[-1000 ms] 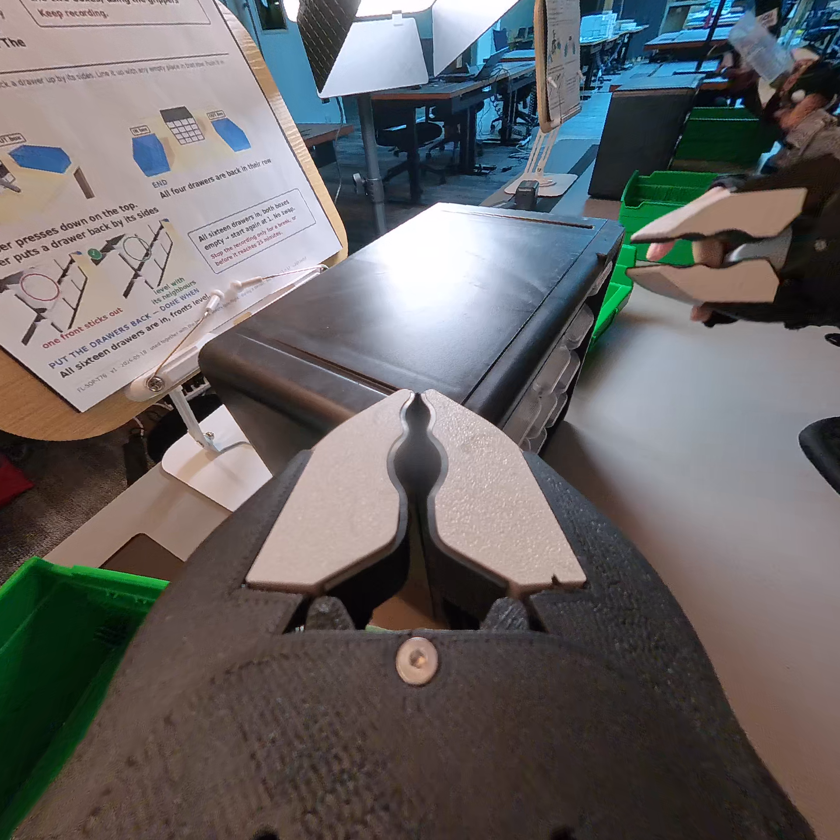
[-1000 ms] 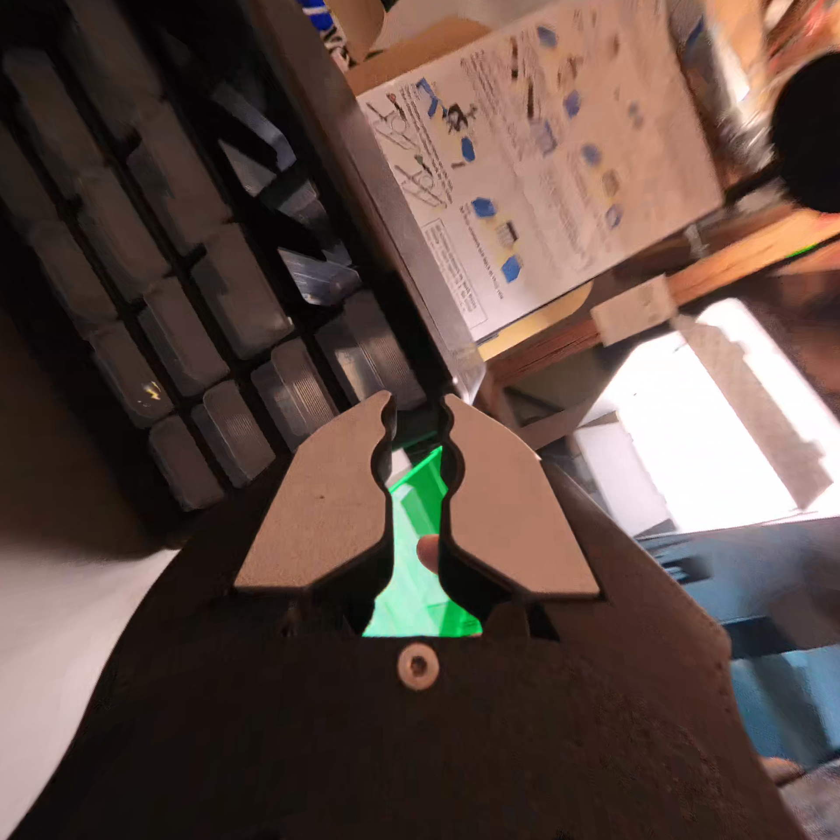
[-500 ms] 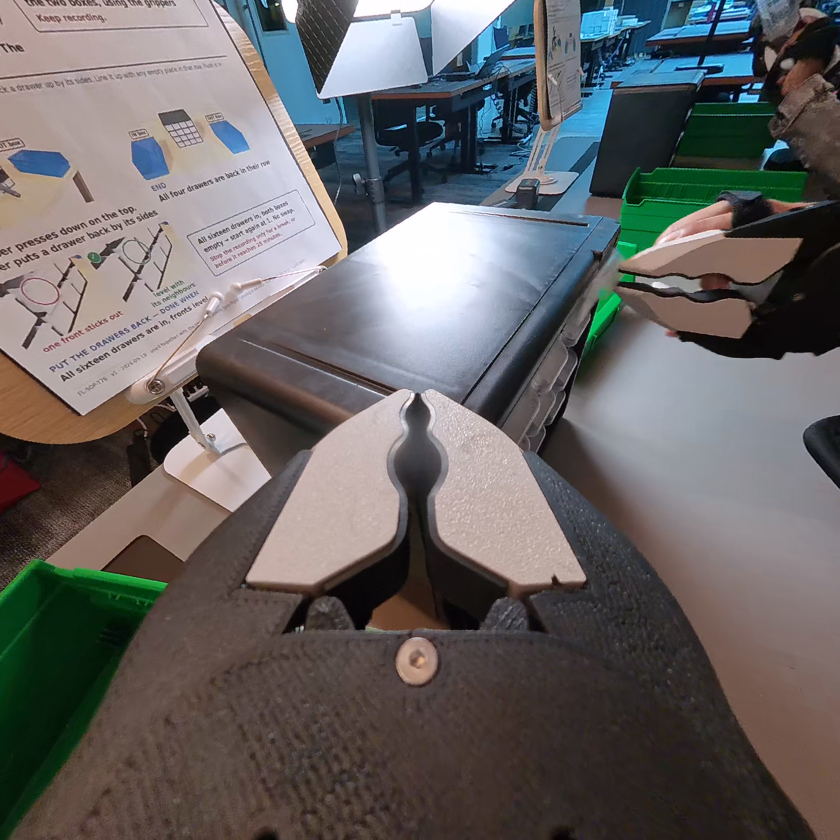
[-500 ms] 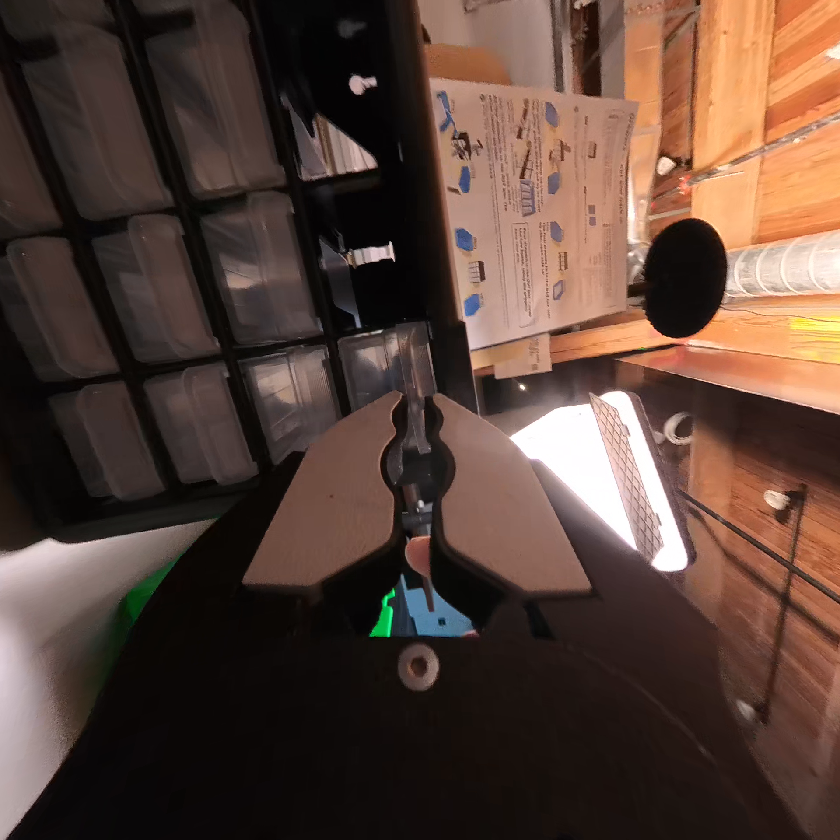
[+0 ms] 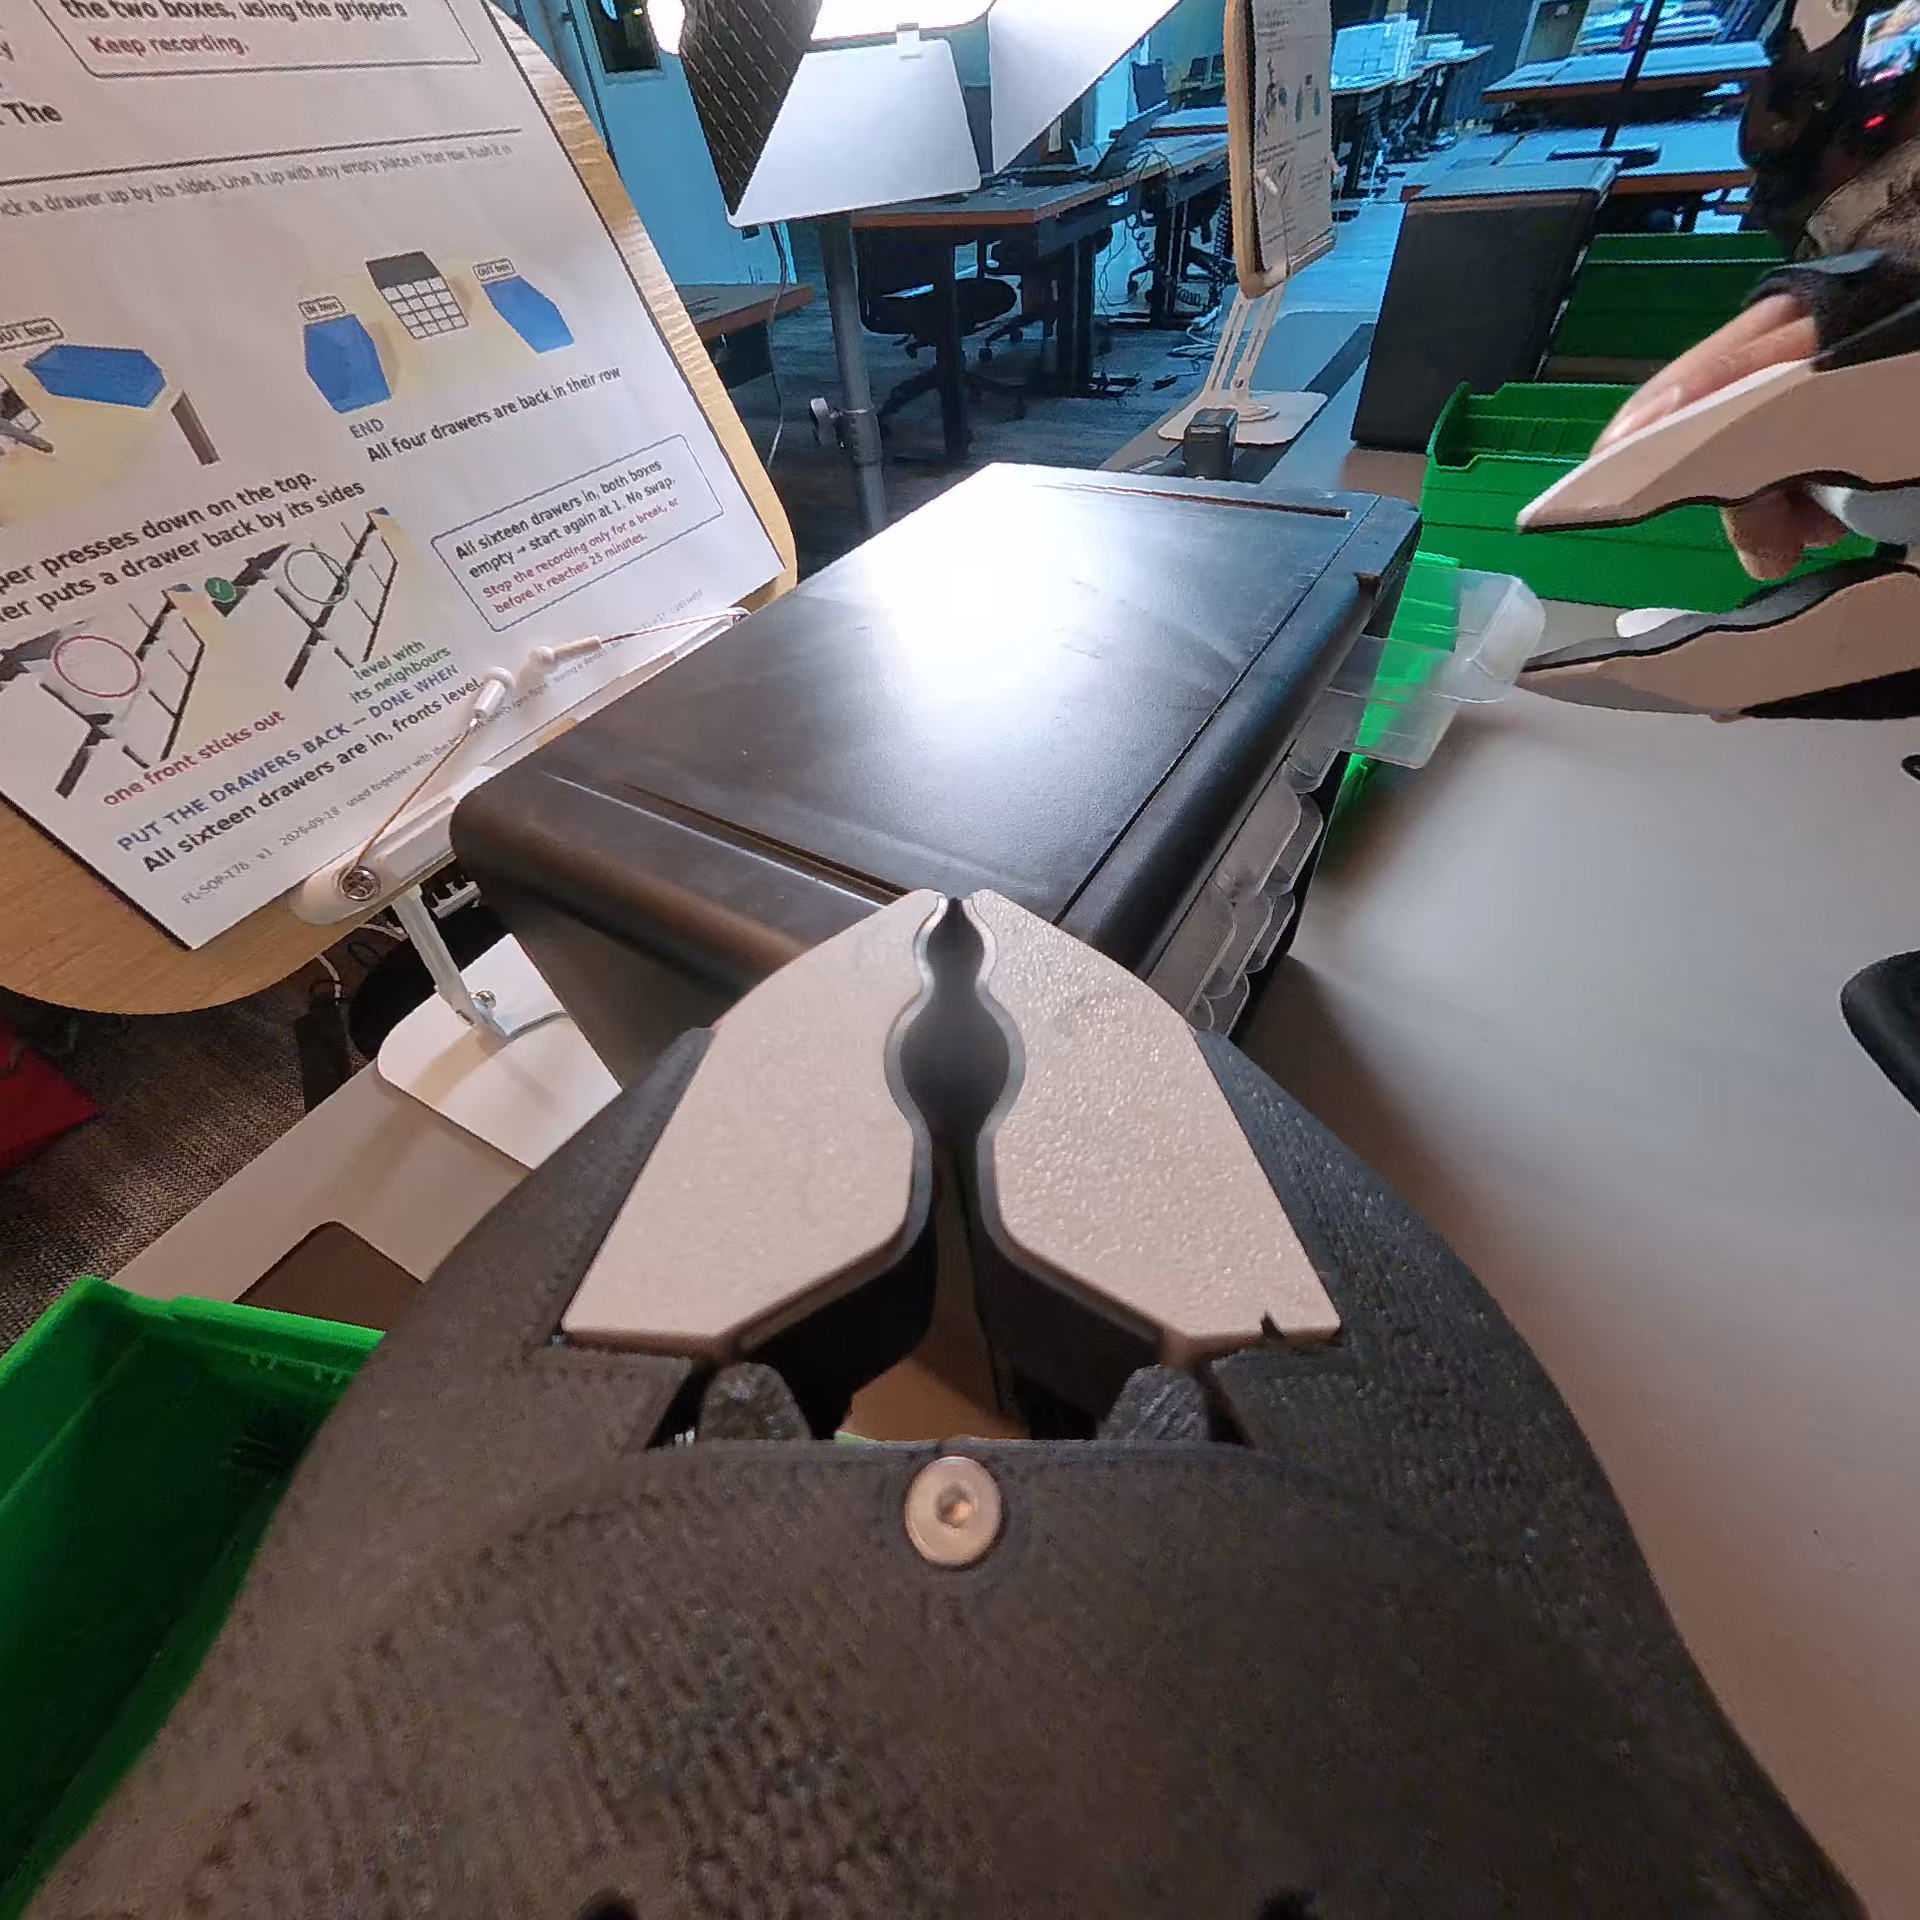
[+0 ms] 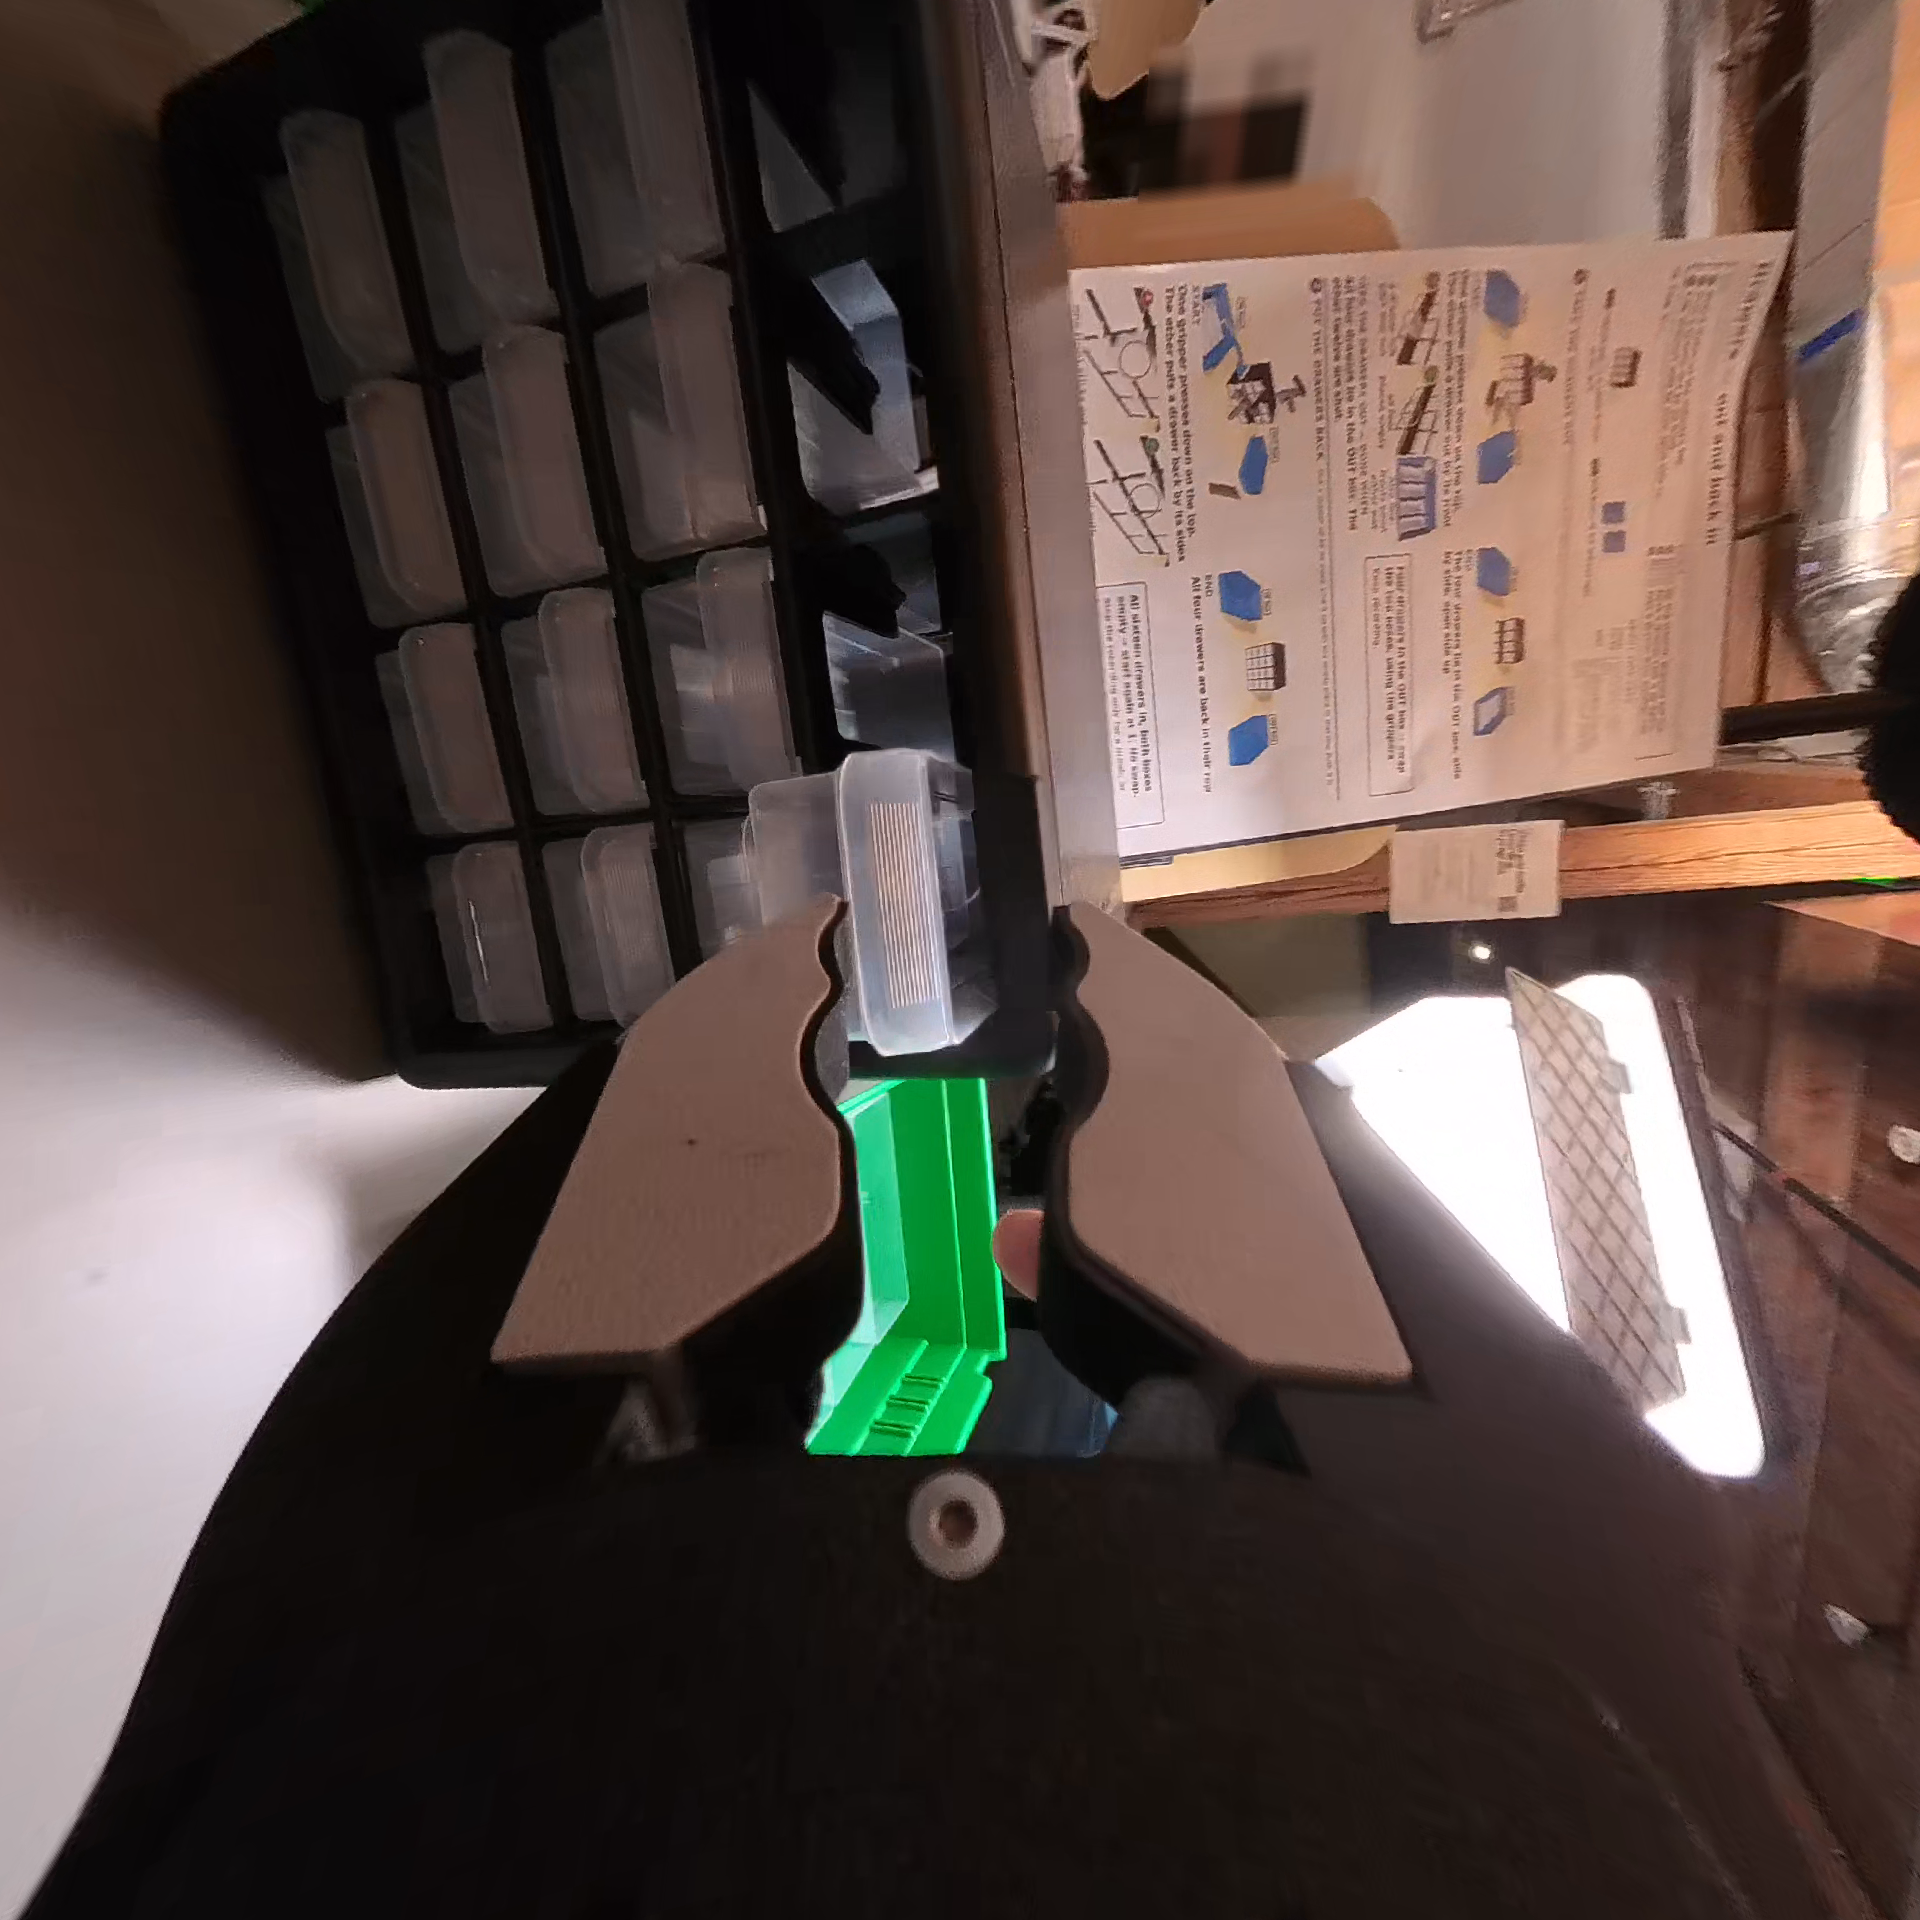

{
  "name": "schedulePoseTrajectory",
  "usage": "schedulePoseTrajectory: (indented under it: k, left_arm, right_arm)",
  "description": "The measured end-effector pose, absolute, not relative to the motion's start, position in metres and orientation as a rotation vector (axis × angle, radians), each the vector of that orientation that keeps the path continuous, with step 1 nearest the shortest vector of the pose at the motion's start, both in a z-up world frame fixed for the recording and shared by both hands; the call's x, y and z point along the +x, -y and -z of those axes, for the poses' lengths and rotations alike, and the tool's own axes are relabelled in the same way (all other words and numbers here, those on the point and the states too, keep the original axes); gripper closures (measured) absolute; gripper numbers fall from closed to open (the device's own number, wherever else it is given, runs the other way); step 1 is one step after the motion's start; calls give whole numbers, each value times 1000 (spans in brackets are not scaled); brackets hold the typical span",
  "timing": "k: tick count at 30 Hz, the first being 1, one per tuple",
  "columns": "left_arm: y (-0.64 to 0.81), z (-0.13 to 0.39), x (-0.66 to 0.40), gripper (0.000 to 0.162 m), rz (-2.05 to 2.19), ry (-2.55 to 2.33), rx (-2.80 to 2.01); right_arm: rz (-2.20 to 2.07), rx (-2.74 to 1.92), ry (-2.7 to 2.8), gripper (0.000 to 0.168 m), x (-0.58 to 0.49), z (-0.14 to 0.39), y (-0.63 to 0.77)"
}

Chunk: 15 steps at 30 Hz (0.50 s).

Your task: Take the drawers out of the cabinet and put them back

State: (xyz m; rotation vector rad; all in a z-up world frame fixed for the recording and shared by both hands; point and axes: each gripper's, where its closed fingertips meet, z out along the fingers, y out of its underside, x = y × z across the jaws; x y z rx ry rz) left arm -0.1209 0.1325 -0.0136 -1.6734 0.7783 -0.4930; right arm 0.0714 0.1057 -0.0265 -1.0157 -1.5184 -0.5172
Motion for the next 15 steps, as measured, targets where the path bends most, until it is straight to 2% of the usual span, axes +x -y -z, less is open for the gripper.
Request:
schedulePoseTrajectory:
  k: [10, 15]
  left_arm:
    - [-133, 14, -121, 162, 489, -782, -1673]
    - [-133, 14, -121, 162, 492, -783, -1673]
  right_arm:
    - [290, -1322, 1795, 148, 68, 52, -119]
    - [88, -1454, 1846, 149, 69, 52, -104]
